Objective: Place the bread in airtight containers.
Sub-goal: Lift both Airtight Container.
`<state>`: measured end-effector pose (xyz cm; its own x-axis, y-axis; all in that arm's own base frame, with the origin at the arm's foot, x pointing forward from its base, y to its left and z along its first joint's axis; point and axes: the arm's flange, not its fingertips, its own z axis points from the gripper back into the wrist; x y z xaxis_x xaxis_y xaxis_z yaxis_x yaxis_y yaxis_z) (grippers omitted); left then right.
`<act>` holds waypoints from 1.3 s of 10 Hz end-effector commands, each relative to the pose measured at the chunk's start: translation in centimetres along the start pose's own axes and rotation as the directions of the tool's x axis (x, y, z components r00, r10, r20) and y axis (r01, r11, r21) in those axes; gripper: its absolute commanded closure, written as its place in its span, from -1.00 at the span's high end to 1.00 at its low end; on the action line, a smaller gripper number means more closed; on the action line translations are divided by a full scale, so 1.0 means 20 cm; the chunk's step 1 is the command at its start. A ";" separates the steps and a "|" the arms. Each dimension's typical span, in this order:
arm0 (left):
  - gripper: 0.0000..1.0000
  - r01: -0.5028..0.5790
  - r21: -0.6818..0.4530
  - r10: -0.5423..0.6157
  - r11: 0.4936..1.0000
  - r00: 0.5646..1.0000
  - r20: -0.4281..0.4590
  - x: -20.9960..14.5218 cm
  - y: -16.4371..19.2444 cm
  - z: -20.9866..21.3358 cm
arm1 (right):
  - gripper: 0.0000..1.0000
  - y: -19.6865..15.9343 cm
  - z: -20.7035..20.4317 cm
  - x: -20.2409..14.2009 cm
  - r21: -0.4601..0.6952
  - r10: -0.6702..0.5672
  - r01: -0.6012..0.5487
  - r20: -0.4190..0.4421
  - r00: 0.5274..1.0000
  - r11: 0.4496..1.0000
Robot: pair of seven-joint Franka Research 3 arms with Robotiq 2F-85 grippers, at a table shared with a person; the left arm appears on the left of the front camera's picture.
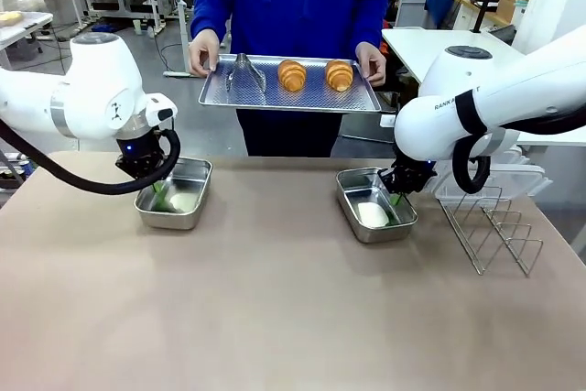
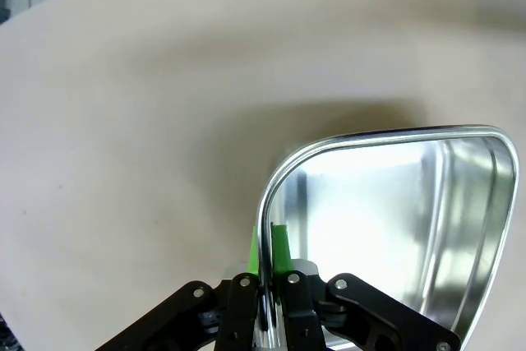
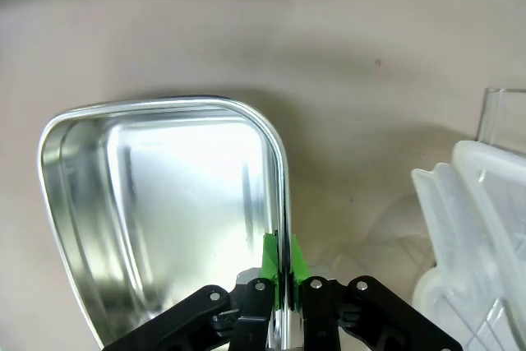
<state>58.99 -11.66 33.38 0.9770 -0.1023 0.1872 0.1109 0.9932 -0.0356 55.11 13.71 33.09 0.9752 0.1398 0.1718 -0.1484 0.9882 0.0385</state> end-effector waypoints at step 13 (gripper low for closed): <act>-1.00 0.013 -0.054 -0.007 0.998 0.994 0.106 -0.10 -0.25 0.94 | -1.00 0.15 1.08 -0.10 -0.085 -0.153 0.163 0.112 0.982 0.983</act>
<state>52.76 -16.01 51.90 0.9509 -0.1044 0.2912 0.1356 0.9868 -0.0891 49.00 15.14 54.09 0.9662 -0.0243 0.2568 0.0310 0.9993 -0.0221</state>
